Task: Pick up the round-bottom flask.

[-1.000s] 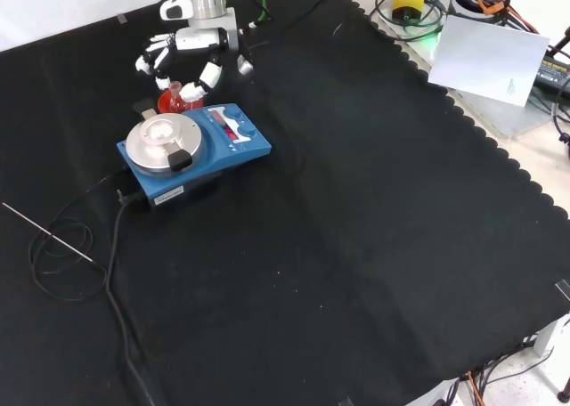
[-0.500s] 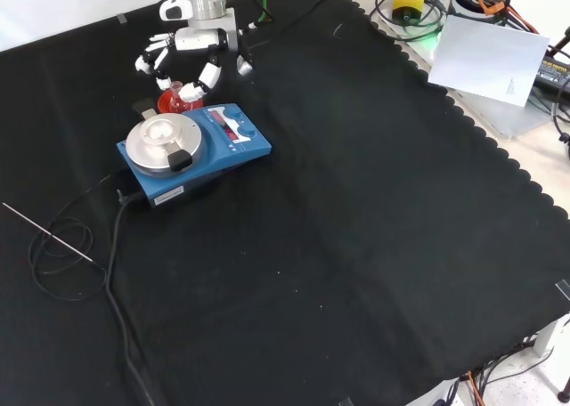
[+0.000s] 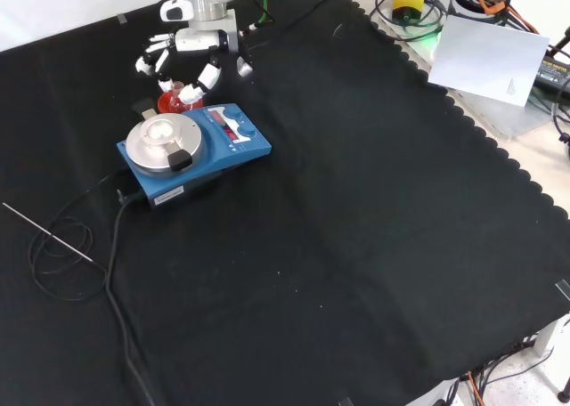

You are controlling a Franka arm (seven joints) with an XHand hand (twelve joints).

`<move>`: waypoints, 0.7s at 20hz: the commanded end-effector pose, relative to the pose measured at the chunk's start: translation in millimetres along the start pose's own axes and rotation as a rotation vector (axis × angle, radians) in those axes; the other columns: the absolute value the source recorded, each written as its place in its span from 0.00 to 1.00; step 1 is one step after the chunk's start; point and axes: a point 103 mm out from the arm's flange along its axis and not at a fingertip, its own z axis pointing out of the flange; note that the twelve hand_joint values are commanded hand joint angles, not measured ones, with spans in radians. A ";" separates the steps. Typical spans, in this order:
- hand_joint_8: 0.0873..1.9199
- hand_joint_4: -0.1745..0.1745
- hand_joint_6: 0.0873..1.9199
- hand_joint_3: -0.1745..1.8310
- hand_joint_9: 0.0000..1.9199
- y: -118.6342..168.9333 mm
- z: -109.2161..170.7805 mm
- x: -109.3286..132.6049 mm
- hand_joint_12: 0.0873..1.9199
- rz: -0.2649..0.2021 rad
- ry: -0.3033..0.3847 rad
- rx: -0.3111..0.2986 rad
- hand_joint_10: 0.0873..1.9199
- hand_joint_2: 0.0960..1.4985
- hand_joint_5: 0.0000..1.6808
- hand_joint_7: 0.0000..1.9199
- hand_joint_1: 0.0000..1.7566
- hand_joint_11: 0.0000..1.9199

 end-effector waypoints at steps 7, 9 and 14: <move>0.32 0.93 0.48 0.35 0.23 1.3 -7.7 -7.5 0.70 0.013 -0.022 -0.026 0.35 0.51 0.64 0.13 0.61 0.03; 0.32 0.94 0.50 0.42 0.24 1.0 -10.5 -5.8 0.70 0.014 -0.024 -0.031 0.34 0.46 0.64 0.15 0.61 0.04; 0.32 0.97 0.53 0.47 0.25 -0.2 -24.3 3.1 0.70 0.001 -0.043 -0.014 0.34 0.42 0.65 0.16 0.61 0.05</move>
